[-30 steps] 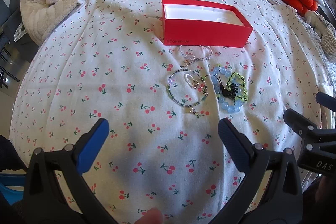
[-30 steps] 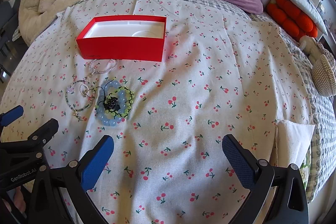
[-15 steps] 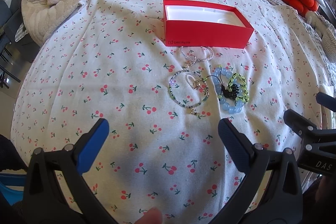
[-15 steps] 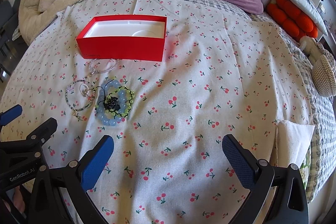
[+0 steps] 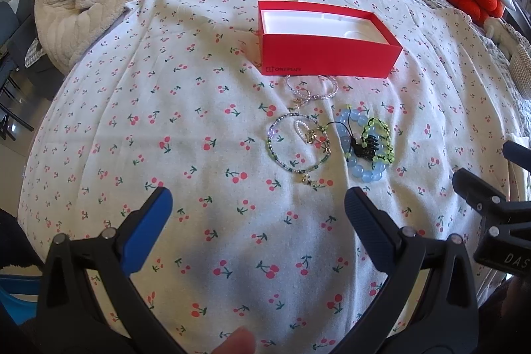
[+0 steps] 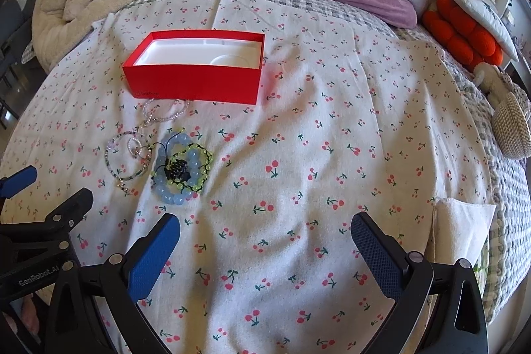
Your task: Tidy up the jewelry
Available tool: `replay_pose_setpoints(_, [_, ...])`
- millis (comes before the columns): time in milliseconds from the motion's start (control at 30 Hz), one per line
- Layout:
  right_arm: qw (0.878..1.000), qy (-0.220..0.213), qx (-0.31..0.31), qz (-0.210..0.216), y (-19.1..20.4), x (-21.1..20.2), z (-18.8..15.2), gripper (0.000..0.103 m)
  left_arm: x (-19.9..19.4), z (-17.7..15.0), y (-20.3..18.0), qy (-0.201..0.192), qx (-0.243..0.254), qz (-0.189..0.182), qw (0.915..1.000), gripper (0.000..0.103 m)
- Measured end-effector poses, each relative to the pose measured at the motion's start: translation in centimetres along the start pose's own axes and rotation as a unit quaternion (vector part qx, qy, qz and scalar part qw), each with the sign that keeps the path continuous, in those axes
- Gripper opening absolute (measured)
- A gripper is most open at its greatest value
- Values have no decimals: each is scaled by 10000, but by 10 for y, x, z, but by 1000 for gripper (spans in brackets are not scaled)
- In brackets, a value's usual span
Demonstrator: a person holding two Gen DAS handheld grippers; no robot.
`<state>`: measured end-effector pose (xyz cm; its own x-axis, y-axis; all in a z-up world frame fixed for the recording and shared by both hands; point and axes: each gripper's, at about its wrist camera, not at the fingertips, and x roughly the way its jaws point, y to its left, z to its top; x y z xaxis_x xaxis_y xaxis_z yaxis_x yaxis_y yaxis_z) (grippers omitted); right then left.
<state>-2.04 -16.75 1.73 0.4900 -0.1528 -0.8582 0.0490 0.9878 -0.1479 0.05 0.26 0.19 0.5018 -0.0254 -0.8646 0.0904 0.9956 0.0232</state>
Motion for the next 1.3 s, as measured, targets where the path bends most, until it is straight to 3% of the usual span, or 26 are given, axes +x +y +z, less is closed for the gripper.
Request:
replay_pose_setpoints(267, [9978,223,-151,612,-10,17,11,103,-2,9,-5,-103,389,-516,9979,103])
replay_pose_setpoints(400, [9920,418,-68,1186,-23,28,26,103,-2,23,-2,-14,631,-529,9966,103])
replay_pose_setpoints(567, [9876,479,-67,1493,-25,36,44,103,1,48,1,24,874,-512,9949,102])
replay_pose_setpoints(633, [9830,650,60,1713,-24,45,51,102,12,58,2,134,947,-558,9938,96])
replay_pose_setpoints(700, [9799,714,56,1863,-21,52,54,97,23,64,3,205,984,-682,9926,91])
replay_pose_setpoints(867, [9706,932,87,2216,-12,77,58,61,54,72,9,315,881,-1255,9877,75])
replay_pose_setpoints(967, [9695,971,-97,2250,-4,89,59,51,65,76,13,418,796,-1588,9832,65])
replay_pose_setpoints(1167, [9666,1012,-168,2347,1,99,59,50,71,74,16,723,947,-2008,9724,59])
replay_pose_setpoints(1300, [9642,989,-231,2449,2,100,60,50,81,67,8,1030,1208,-1986,9671,45])
